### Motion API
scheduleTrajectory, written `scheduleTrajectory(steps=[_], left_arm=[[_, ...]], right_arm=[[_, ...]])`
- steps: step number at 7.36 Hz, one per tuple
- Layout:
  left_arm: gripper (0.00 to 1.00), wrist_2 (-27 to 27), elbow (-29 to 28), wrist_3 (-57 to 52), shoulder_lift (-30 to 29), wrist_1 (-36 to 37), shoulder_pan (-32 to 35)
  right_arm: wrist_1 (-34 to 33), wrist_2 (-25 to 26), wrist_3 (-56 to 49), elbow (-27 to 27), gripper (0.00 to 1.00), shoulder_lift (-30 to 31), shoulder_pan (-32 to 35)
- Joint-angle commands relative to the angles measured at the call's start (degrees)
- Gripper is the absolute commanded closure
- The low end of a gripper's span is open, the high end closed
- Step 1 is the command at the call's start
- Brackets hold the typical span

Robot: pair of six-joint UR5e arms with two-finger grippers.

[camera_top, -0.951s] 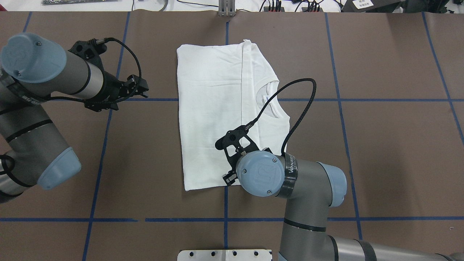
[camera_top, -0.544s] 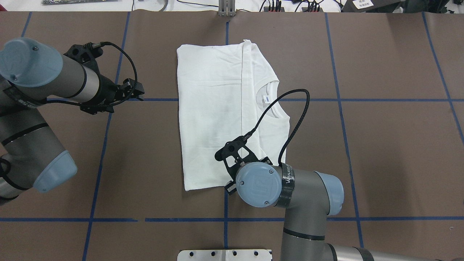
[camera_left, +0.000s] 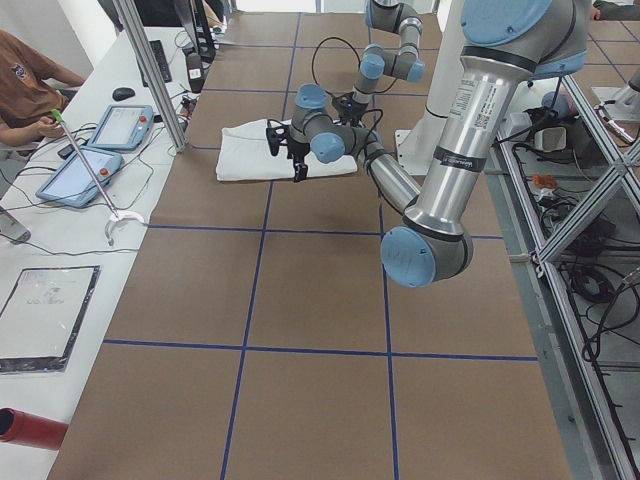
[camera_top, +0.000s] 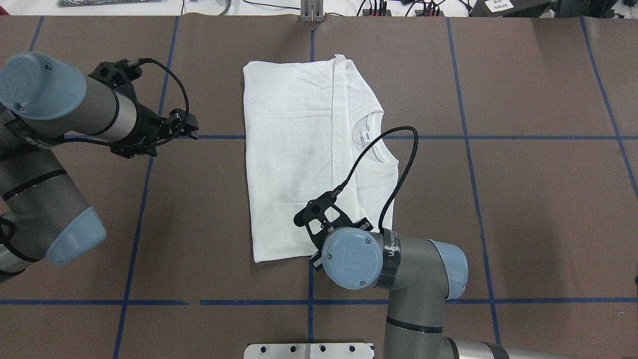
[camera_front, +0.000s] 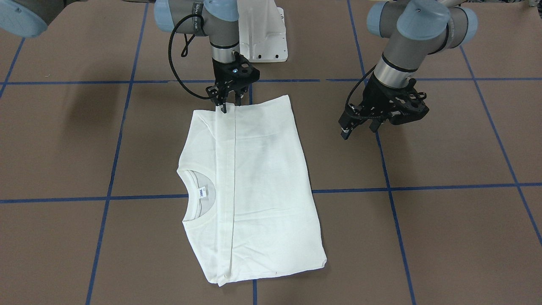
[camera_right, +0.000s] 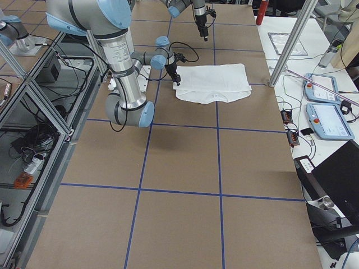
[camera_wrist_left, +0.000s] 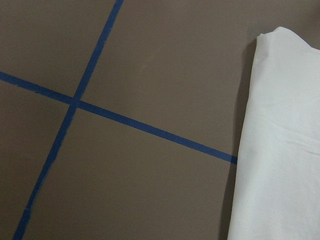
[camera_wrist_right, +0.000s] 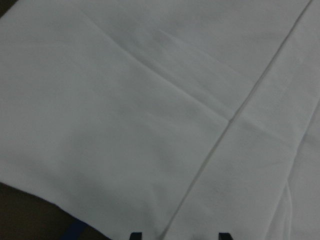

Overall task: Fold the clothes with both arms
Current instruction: 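Move the right gripper over the shirt's middle while the left arm draws back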

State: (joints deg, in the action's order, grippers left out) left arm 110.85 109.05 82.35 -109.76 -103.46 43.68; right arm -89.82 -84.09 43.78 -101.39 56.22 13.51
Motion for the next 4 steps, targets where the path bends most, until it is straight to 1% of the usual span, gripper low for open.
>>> scheduleTrajectory(steps=[1, 3, 4], left_arm=[[0.00, 0.0, -0.1, 0.0, 0.1, -0.1, 0.0], [0.00, 0.0, -0.1, 0.0, 0.1, -0.1, 0.0], [0.00, 0.0, -0.1, 0.0, 0.1, -0.1, 0.0]], right_arm=[[0.1, 1.1, -0.6, 0.8, 0.48, -0.1, -0.4], [0.3, 1.1, -2.8, 0.6, 0.85, -0.1, -0.3], [0.3, 1.1, -2.8, 0.1, 1.00, -0.1, 0.0]])
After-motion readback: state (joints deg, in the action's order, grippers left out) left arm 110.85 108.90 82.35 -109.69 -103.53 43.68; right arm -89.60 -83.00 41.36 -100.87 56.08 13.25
